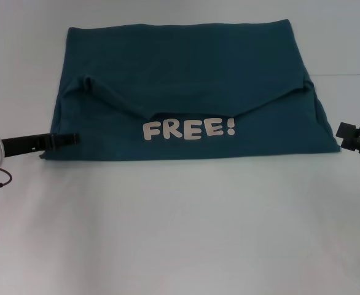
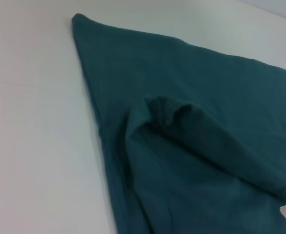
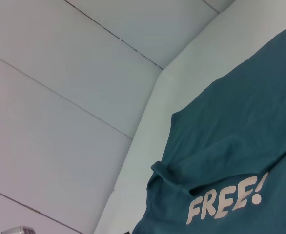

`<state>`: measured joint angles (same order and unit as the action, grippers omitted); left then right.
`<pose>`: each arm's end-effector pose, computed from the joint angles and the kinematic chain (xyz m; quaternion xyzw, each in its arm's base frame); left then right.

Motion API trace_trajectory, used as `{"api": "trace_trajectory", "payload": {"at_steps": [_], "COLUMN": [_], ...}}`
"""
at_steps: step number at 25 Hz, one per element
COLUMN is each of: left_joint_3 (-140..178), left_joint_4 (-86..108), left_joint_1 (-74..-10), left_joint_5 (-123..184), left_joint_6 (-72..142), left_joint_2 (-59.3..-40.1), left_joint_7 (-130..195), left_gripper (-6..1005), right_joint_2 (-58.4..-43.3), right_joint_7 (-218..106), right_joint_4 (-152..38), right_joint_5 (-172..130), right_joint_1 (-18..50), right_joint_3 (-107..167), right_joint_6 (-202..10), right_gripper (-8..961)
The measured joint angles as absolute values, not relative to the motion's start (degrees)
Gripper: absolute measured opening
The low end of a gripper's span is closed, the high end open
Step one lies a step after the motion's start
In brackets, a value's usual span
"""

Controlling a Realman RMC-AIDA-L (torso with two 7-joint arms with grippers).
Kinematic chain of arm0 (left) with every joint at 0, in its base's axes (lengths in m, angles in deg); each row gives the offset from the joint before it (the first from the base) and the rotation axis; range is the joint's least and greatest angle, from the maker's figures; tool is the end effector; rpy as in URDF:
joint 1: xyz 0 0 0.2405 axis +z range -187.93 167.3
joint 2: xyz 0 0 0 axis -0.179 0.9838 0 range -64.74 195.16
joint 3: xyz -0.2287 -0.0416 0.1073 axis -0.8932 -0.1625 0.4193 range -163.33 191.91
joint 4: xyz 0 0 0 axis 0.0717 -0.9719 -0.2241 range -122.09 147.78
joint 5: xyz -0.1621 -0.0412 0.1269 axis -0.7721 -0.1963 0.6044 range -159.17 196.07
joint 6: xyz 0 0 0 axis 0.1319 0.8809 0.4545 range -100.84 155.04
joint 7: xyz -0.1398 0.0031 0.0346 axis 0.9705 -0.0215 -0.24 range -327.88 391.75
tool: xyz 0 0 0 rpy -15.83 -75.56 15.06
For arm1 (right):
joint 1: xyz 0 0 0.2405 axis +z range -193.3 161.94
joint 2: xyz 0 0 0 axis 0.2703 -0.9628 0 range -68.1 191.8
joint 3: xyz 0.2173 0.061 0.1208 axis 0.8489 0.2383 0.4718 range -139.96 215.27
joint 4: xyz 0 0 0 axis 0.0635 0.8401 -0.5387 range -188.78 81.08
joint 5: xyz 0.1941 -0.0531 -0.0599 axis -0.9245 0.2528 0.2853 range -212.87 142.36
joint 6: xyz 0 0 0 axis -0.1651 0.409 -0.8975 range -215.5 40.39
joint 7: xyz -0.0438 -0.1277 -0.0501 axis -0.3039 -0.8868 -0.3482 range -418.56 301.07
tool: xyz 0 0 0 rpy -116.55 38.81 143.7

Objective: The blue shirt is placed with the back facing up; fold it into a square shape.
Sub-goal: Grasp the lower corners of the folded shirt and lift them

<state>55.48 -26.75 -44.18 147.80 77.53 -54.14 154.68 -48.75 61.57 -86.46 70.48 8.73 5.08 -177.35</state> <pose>-0.3186 0.4011 0.0203 -0.7616 -0.5273 -0.1329 0.3525 0.3189 0.3207 0.0744 -0.7300 0.5703 0.3571 0.1197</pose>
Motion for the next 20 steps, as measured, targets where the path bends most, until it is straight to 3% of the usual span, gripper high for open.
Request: {"api": "trace_trajectory", "payload": {"at_steps": [20], "left_joint_3": [55.78], "left_joint_4": [-24.05], "left_joint_1": [-44.33], "left_joint_5": [147.74], "left_joint_6": [75.94], "left_joint_2": [-54.14], "left_joint_7": [155.72], "left_gripper": [822], "right_joint_2": [-48.80], "right_joint_7": [61.82], "right_joint_4": [-86.35], "right_joint_5": [70.34], "right_joint_1": [8.40], "right_joint_3": [5.14], "right_joint_6": [-176.57], "right_gripper": [713]}}
